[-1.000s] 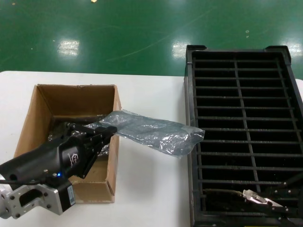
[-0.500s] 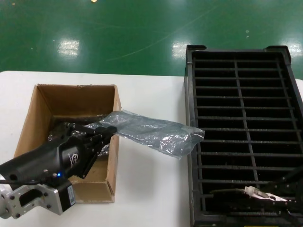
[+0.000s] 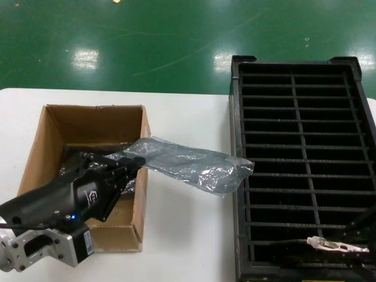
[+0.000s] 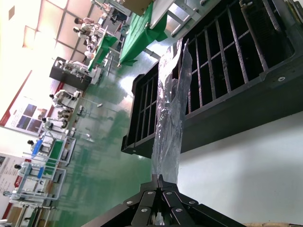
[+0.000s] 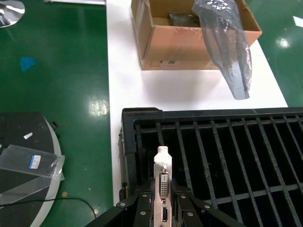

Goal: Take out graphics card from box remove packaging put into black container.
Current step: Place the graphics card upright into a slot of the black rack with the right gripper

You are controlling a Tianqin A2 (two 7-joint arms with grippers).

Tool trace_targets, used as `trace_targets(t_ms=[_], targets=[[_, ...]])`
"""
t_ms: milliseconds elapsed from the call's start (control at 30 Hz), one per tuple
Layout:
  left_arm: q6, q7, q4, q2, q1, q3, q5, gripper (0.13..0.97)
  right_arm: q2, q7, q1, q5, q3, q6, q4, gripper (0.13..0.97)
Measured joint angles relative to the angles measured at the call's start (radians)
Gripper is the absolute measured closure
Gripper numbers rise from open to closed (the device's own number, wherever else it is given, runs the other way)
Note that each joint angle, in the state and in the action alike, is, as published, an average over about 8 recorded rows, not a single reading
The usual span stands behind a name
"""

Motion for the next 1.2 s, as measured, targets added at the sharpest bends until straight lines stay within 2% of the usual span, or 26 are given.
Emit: trace_targets(t_ms=[600,967,1200], targets=[[0.000,0.000,0.000,0.000,0.000,0.000,0.000,0.957,-0.104,-0.016,0.086,-0.088,-0.072,-0.092,-0.026,0.907],[0.000,0.000,0.000,0.000,0.000,0.000,0.000,0.957,-0.135,-0.029,0.099,-0.107,-0.077,-0.102,-0.038,0.812],[0.000,0.000,0.000,0.000,0.000,0.000,0.000,0.957,-0.115,-0.027,0.041,-0.090,-0.007,-0.027,-0.034,0.718]])
